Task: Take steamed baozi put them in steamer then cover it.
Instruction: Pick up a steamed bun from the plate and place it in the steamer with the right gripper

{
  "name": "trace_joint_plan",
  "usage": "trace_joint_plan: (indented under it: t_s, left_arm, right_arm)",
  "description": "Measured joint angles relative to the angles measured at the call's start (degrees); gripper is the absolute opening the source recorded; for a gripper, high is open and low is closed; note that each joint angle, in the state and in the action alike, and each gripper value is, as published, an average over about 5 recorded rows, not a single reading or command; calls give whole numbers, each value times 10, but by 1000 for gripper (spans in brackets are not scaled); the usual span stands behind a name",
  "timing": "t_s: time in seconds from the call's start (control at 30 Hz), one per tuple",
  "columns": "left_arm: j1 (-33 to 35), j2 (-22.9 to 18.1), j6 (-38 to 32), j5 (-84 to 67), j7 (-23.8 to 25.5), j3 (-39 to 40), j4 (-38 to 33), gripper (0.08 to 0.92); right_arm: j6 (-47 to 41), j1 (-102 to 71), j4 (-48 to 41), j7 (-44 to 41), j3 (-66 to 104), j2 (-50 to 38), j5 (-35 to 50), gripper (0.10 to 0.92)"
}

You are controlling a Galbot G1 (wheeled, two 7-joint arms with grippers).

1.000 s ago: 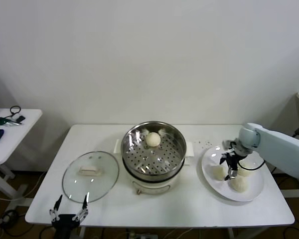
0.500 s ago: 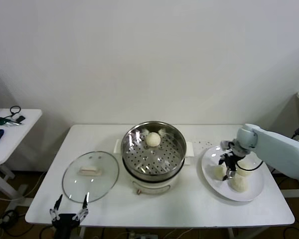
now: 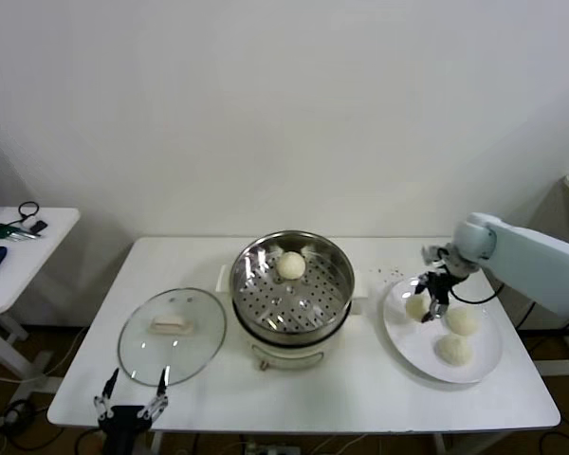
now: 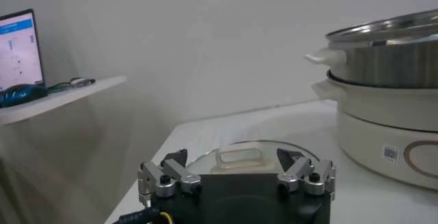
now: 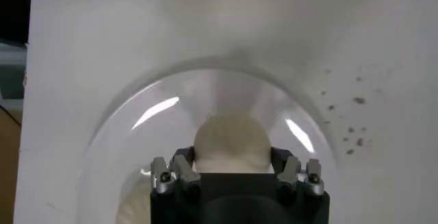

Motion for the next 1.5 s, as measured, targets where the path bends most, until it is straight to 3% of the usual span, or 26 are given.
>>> trace_joint_plan:
  t_s: [0.37, 0.7, 1.5]
  left_arm:
    - [10, 4, 0, 6, 3, 10, -18, 823]
    - [9, 5, 5, 17, 5, 15, -32, 823]
    - [15, 1, -5, 17, 3, 13, -28, 823]
  right_arm:
    - [-10, 160, 2, 2, -93, 73, 139, 714]
    - [-34, 201, 16, 28, -102, 169, 225, 720]
    - [-80, 174, 73, 110, -144, 316, 302, 721]
